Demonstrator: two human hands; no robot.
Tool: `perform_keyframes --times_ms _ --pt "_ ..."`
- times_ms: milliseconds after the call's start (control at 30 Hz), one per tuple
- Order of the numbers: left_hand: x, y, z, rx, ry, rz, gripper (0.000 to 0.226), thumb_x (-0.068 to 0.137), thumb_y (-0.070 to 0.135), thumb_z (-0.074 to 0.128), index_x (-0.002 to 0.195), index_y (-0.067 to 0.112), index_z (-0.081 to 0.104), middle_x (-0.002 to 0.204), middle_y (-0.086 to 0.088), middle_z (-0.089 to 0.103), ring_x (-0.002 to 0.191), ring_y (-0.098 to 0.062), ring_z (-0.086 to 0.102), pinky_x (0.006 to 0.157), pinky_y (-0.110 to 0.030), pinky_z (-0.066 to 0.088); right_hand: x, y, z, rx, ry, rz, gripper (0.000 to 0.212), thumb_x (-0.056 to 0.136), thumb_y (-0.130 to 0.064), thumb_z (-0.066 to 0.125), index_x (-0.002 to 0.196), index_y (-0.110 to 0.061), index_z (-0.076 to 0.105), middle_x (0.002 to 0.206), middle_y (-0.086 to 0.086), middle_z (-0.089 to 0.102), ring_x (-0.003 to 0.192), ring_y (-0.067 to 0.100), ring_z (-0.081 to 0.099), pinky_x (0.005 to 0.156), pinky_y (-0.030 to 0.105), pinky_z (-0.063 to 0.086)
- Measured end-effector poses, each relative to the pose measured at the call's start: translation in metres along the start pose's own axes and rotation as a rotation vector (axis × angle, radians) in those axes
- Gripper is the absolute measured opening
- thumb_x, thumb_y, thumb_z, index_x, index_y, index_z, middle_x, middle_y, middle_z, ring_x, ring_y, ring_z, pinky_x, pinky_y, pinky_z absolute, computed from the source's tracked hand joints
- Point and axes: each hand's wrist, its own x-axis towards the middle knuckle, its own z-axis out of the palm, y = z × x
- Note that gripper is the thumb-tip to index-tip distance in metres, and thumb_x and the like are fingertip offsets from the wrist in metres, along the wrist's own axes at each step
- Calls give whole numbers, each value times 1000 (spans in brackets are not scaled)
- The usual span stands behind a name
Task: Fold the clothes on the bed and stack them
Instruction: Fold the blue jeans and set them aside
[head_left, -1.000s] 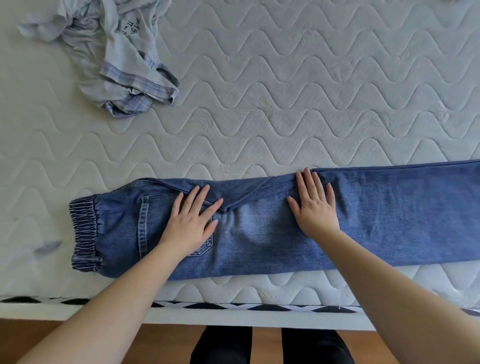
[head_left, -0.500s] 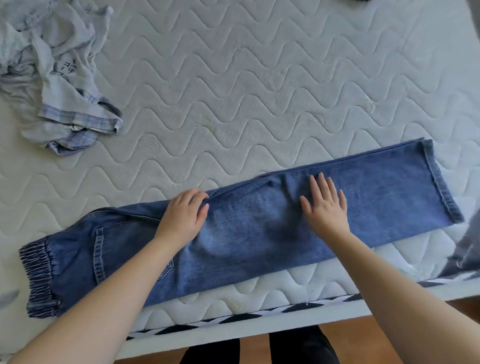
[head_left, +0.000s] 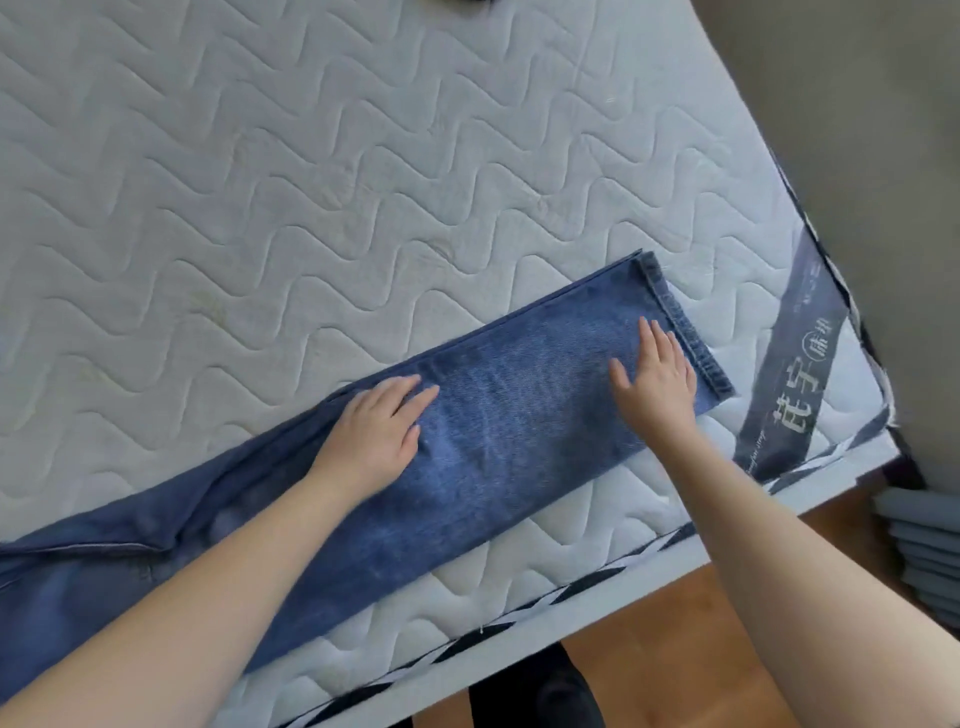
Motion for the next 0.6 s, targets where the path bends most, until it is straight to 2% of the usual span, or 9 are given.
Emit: perform_keyframes --times_ms 67,167,233,333,433,500,600 --pt "30 27 10 34 -60 57 55 94 20 54 147 16 43 152 -12 40 138 -31 41 109 -46 35 14 18 -10 21 0 48 68 100 -42 41 157 -22 11 164 -1 11 151 19 6 122 41 7" --pt "70 60 26 148 -153 101 65 99 36 46 156 27 14 164 -5 11 149 -25 15 118 -40 17 32 39 -21 40 -29 100 68 100 -38 44 157 -19 12 163 3 16 149 25 14 121 43 12" --pt "90 76 34 236 -208 115 70 99 46 42 156 32 4 165 -2 -1 150 -23 5 120 -41 10 43 51 -27 52 -44 129 67 100 -35 46 156 -18 14 159 7 25 144 29 24 118 44 19" --pt "112 91 38 297 -286 110 77 96 51 47 155 35 0 164 -2 -7 150 -24 0 120 -44 9 61 65 -35 135 -51 152 60 99 -30 50 152 -16 28 148 13 37 134 34 38 111 46 31" --pt "124 97 40 334 -351 88 81 95 51 50 154 38 -3 164 -3 -12 150 -25 -2 120 -45 9 78 76 -42 227 -84 160 50 94 -34 60 138 -17 45 132 13 51 121 34 51 103 46 41" --pt "127 99 42 343 -371 81 81 96 50 50 154 38 -5 163 -4 -13 150 -26 -3 120 -46 10 88 78 -47 285 -152 173 49 91 -38 65 132 -18 48 123 10 59 112 32 57 95 41 46" --pt "128 102 43 348 -379 79 81 96 48 51 155 37 -4 163 -5 -13 150 -27 -4 120 -46 10 95 75 -53 265 -239 143 42 89 -37 65 125 -20 52 115 7 64 99 27 60 82 33 46"
